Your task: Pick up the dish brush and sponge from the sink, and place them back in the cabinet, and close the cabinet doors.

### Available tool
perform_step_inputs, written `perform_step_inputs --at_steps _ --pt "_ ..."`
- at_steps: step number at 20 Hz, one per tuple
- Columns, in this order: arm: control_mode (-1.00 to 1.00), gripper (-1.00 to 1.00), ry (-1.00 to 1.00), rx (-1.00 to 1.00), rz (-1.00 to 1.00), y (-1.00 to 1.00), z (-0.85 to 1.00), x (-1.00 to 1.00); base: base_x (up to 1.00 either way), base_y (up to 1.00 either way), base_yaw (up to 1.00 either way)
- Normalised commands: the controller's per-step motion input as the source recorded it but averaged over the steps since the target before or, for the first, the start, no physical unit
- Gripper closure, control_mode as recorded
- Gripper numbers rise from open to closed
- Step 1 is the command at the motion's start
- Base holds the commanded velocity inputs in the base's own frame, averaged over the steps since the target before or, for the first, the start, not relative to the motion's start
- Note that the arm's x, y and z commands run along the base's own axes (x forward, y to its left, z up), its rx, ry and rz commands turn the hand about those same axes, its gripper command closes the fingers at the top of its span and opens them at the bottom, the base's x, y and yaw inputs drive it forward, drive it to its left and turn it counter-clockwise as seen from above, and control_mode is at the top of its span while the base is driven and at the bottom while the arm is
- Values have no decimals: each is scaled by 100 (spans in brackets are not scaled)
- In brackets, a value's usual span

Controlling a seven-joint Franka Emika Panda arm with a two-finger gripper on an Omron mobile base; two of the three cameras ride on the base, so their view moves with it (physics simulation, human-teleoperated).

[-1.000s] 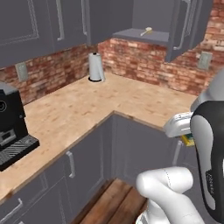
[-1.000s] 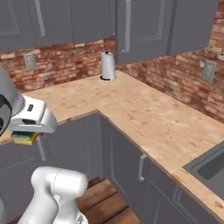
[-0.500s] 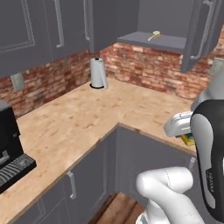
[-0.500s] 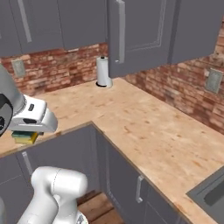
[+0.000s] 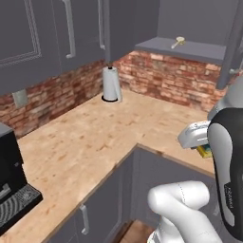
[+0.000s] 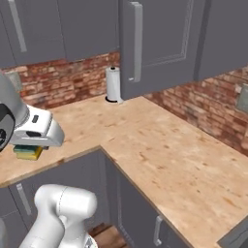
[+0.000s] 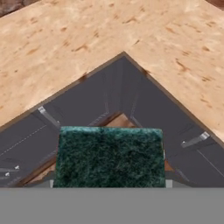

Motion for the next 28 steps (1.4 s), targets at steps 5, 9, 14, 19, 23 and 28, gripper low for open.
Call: perform_step_inputs --at_steps 5,9,14,19,23,28 --pt "100 100 0 0 0 0 0 0 47 22 -6" --pt "100 100 0 0 0 0 0 0 42 1 -17" --pt "100 100 0 0 0 0 0 0 40 0 -22" --pt "100 100 0 0 0 0 0 0 45 0 -24" --pt "100 100 0 0 0 0 0 0 68 0 -22" --pt "100 100 0 0 0 0 0 0 64 0 -20"
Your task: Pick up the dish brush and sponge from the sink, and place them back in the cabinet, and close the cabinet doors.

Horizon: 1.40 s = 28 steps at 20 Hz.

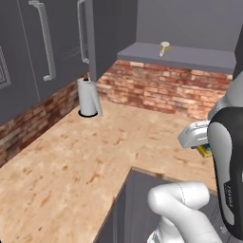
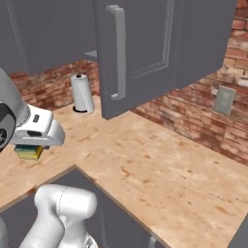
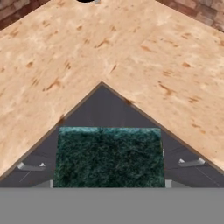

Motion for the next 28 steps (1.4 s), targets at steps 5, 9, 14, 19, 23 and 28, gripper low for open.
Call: perform_step_inputs --at_steps 5,9,14,19,23,28 --pt "100 100 0 0 0 0 0 0 38 13 -17" --pt "100 100 0 0 0 0 0 0 21 11 -11" --pt "100 100 0 0 0 0 0 0 1 0 0" --pt "100 100 0 0 0 0 0 0 0 0 0" --pt "100 100 0 0 0 0 0 0 0 25 -7" --pt "100 100 0 0 0 0 0 0 1 49 -15"
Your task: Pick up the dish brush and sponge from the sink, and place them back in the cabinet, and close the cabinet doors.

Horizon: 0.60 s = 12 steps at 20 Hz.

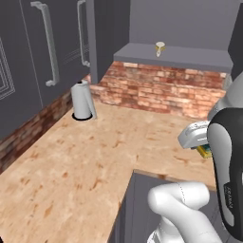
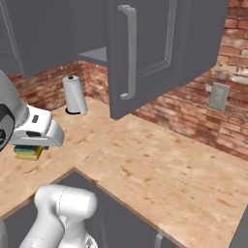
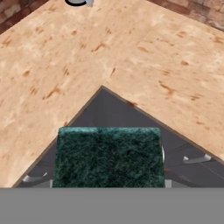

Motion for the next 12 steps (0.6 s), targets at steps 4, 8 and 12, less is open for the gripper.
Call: perform_step_inputs --at_steps 4,8,12 --pt "100 100 0 0 0 0 0 0 5 53 -18" --pt "100 100 0 0 0 0 0 0 20 39 -20" --pt "100 100 0 0 0 0 0 0 26 37 -21"
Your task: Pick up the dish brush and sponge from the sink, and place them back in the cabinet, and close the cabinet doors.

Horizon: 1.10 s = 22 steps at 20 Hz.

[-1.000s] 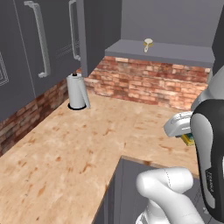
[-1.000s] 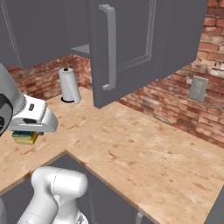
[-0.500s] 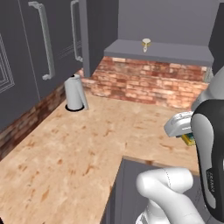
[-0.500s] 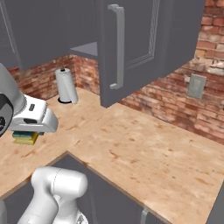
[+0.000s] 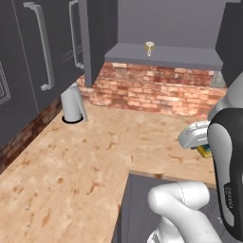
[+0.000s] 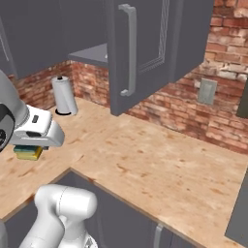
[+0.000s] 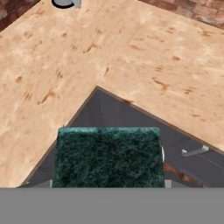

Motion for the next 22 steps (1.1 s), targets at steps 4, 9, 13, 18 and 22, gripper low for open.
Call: perform_step_inputs --at_steps 4,9,13,18,22 --pt "100 100 0 0 0 0 0 0 3 10 -6" --pt "100 100 0 0 0 0 0 0 0 2 0" --pt "100 100 0 0 0 0 0 0 2 34 -5" --pt "100 100 0 0 0 0 0 0 21 45 -11" --pt "100 100 0 0 0 0 0 0 27 44 -12"
